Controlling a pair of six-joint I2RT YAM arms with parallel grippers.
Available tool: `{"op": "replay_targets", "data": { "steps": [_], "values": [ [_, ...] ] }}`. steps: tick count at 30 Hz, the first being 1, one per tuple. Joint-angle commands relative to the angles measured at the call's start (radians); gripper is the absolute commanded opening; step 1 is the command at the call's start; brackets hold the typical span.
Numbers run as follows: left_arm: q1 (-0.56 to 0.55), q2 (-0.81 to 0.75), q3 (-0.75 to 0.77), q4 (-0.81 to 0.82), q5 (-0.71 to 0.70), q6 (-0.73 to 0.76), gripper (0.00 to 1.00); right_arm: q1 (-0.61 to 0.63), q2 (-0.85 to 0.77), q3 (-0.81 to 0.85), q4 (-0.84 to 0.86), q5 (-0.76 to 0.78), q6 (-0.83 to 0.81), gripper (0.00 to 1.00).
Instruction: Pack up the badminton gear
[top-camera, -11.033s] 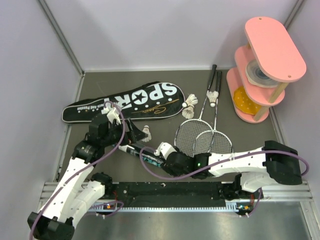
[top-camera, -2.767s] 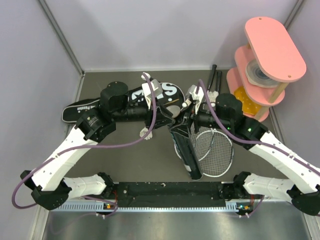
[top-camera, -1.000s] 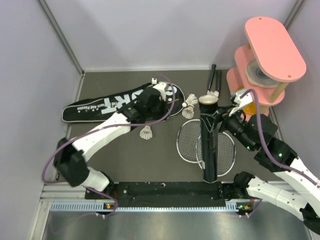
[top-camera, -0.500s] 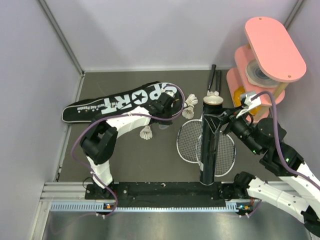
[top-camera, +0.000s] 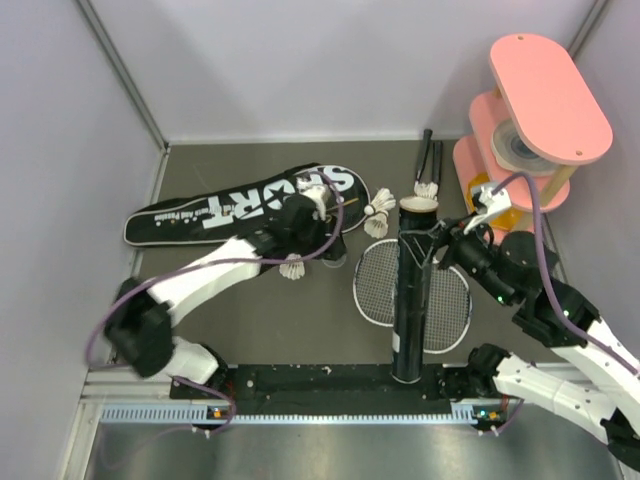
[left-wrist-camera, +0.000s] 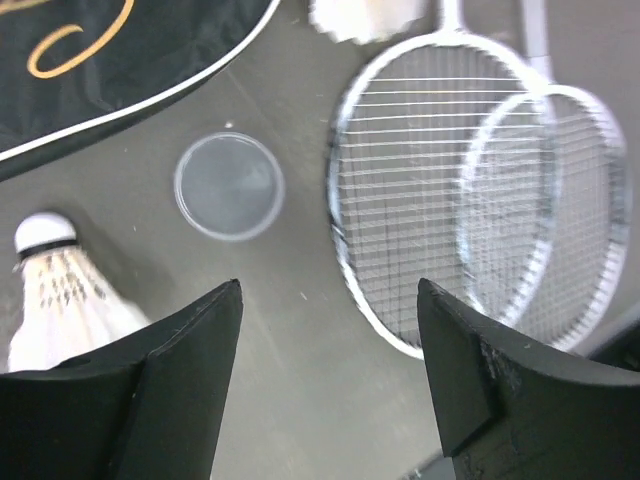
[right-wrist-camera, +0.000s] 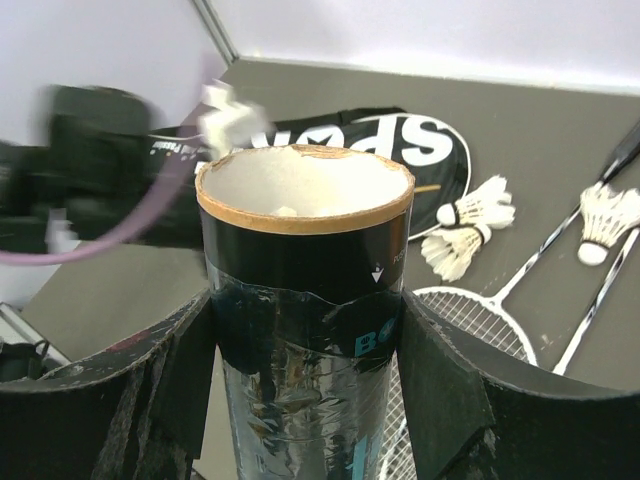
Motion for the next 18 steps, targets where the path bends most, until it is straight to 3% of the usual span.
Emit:
{"op": "replay_targets", "data": {
  "steps": [1, 3, 4, 5, 7, 11, 15, 18],
  "values": [
    [0.015, -0.423, -0.172, 0.221, 0.148, -0.012, 0.76, -0.007, 0.051, 0.046, 0.037, 0.021, 0.127, 0.22],
    [0.014, -0.577, -0.241, 0.315, 0.202, -0.038, 0.80, -0.007, 0.087, 0.055, 0.062, 0.033, 0.185, 0.23],
    [0.015, -0.621, -0.305, 0.429, 0.237, -0.052, 0.84, -0.007, 0.099, 0.055, 0.076, 0.030, 0.205, 0.23],
    [0.012, -0.659, -0.329, 0.470, 0.301, -0.071, 0.95, -0.007, 0.113, 0.055, 0.097, 0.033, 0.227, 0.23],
    [0.005, -0.724, -0.367, 0.545, 0.323, -0.141, 0.98, -0.007, 0.153, 0.047, 0.157, 0.036, 0.290, 0.23],
    [-0.058, -0.726, -0.338, 0.504, 0.313, -0.125, 0.99, -0.005, 0.203, 0.014, 0.246, 0.045, 0.426, 0.23],
    [-0.153, -0.698, -0.292, 0.403, 0.117, 0.010, 0.98, 0.024, 0.228, -0.037, 0.344, 0.082, 0.538, 0.24],
    [-0.178, -0.684, -0.294, 0.393, 0.093, 0.052, 0.98, 0.065, 0.248, -0.056, 0.393, 0.134, 0.554, 0.24]
  ]
}}
